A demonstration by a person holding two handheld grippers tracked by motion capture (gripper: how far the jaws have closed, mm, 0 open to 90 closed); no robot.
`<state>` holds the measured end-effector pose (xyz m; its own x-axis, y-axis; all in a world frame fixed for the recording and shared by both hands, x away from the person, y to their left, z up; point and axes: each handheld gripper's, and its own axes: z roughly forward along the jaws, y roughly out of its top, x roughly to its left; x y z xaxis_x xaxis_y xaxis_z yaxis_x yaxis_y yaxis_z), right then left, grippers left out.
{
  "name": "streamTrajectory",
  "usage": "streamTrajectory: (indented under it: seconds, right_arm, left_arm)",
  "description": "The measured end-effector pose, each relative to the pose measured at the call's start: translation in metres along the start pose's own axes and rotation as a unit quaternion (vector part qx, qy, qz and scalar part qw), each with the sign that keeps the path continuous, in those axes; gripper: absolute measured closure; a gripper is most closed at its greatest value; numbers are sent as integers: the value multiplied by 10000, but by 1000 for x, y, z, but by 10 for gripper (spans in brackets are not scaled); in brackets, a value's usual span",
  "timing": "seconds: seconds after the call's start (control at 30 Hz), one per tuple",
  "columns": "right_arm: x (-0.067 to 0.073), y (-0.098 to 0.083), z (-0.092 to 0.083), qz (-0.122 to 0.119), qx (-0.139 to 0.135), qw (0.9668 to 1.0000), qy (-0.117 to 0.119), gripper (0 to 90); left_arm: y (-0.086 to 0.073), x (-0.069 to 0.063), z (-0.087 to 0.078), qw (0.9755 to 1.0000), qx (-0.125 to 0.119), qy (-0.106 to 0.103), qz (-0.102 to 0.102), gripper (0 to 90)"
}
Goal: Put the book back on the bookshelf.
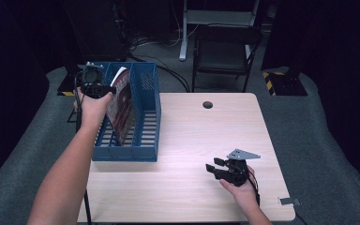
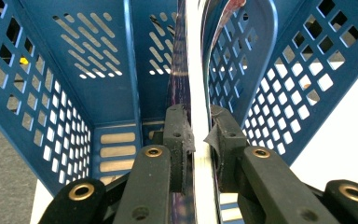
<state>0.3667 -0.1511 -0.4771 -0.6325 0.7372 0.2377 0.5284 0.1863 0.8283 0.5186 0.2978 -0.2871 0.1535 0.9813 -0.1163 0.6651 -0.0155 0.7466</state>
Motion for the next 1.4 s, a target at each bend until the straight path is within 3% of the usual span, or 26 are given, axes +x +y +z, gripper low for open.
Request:
streamTrajectory:
  seconds: [0.77,1.27,1.4]
  right_arm:
    - [2,-1,3,-12,41,10000,14,498]
    - [1,-1,3,-10,44,10000,-3,497]
    - [1,-1,2,-1,15,10000,-40,498]
  left_arm:
    - [-6,7,-18,9996,156,-217,111,788]
    - [-7,8,-20,9997,209,-110,32,838]
    - [-7,10,-20,9999,101,49,9,843]
